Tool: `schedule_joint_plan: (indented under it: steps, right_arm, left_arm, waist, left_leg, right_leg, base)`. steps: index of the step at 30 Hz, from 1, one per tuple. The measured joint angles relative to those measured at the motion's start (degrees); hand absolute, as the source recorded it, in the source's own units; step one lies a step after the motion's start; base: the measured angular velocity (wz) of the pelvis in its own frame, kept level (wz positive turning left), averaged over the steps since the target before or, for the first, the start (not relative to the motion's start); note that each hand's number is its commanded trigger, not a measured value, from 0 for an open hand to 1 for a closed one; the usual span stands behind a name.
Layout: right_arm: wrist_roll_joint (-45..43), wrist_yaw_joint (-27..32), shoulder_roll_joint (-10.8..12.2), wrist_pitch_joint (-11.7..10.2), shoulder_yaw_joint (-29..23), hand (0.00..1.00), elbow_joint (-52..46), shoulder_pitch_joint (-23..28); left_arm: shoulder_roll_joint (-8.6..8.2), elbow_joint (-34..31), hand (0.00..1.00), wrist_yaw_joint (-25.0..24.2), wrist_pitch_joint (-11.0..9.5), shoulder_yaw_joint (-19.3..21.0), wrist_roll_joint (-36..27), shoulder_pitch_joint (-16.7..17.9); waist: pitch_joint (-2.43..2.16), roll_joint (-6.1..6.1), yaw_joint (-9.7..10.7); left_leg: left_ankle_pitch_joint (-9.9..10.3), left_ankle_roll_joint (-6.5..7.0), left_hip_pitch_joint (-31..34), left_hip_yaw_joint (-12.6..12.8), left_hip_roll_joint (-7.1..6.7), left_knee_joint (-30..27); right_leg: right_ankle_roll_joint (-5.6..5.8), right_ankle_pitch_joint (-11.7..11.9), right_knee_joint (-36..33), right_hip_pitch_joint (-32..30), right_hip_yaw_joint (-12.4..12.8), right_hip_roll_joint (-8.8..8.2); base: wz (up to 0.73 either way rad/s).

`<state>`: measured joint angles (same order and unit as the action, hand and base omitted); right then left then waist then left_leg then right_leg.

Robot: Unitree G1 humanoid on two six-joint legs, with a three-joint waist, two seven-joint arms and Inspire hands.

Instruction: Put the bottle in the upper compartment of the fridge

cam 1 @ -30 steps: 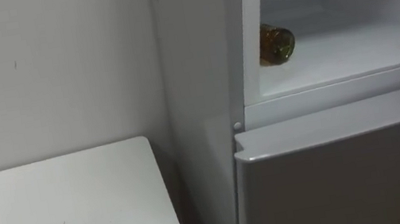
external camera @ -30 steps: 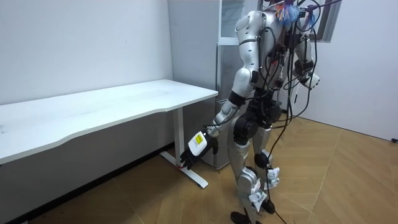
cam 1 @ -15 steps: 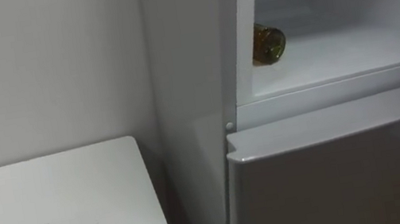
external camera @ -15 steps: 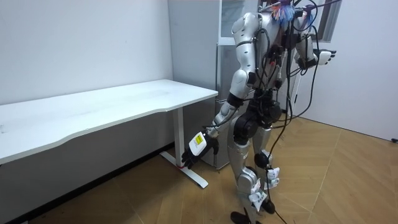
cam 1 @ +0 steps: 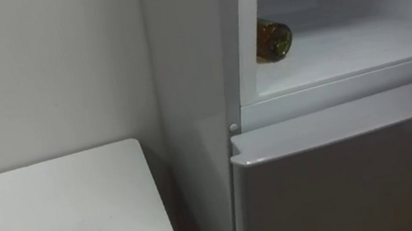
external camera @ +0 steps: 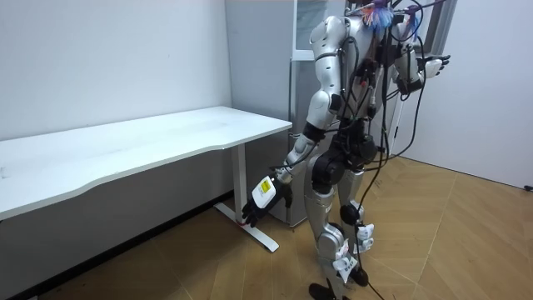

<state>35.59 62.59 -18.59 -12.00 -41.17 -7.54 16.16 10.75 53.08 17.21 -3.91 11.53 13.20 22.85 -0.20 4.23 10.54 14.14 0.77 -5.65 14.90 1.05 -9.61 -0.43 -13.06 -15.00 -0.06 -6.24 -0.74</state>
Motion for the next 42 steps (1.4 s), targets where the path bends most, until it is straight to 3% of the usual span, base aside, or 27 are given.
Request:
schedule_joint_plan:
  steps: [16, 24, 36, 42]
  right_arm:
    - [-1.4, 3.0, 0.4, 0.3, 2.8, 0.00, -2.2, 0.2]
    - [-5.2, 3.2, 1.1, 0.3, 4.6, 0.00, -4.0, 0.2]
    - [-11.3, 5.7, 1.9, -0.6, 12.4, 0.00, -5.6, 0.3]
    - [-11.3, 5.7, 1.9, -0.6, 13.4, 0.00, -6.7, 0.7]
  left_arm:
    - [-0.55, 4.4, 0.00, -0.8, 0.1, -1.8, 0.1, -1.1]
    - [-0.57, 4.8, 0.00, -3.2, -0.2, -1.8, 0.1, -1.2]
    - [-0.49, 8.3, 0.00, -3.2, -1.3, -4.0, 0.1, -3.6]
    - [-0.46, 9.3, 0.00, -3.8, -1.6, -3.8, 0.0, -4.3]
  waist:
    - [0.11, 0.18, -0.1]
    - [0.62, -0.63, -1.4]
    - [0.61, -0.65, -1.5]
    - [0.59, -0.61, -1.8]
  left_leg:
    - [0.0, -0.01, -0.1, 0.3, -0.31, -0.3]
    - [0.0, 0.00, -0.1, 0.4, -0.30, -0.7]
    - [0.0, 0.04, 0.0, 0.4, -0.25, -0.7]
    - [-0.1, 0.05, 0.0, 0.4, -0.32, -1.0]
  right_leg:
    - [0.20, -0.4, -0.8, -0.3, 0.2, -0.34]
    - [0.06, -0.5, -1.7, -1.0, 1.3, -0.11]
    - [-0.20, 0.1, -2.1, -1.5, 1.4, -0.06]
    - [-0.17, 0.0, -2.8, -2.0, 1.5, -0.13]
  base:
    - [-0.01]
    - [-0.07]
    - [-0.04]
    - [-0.01]
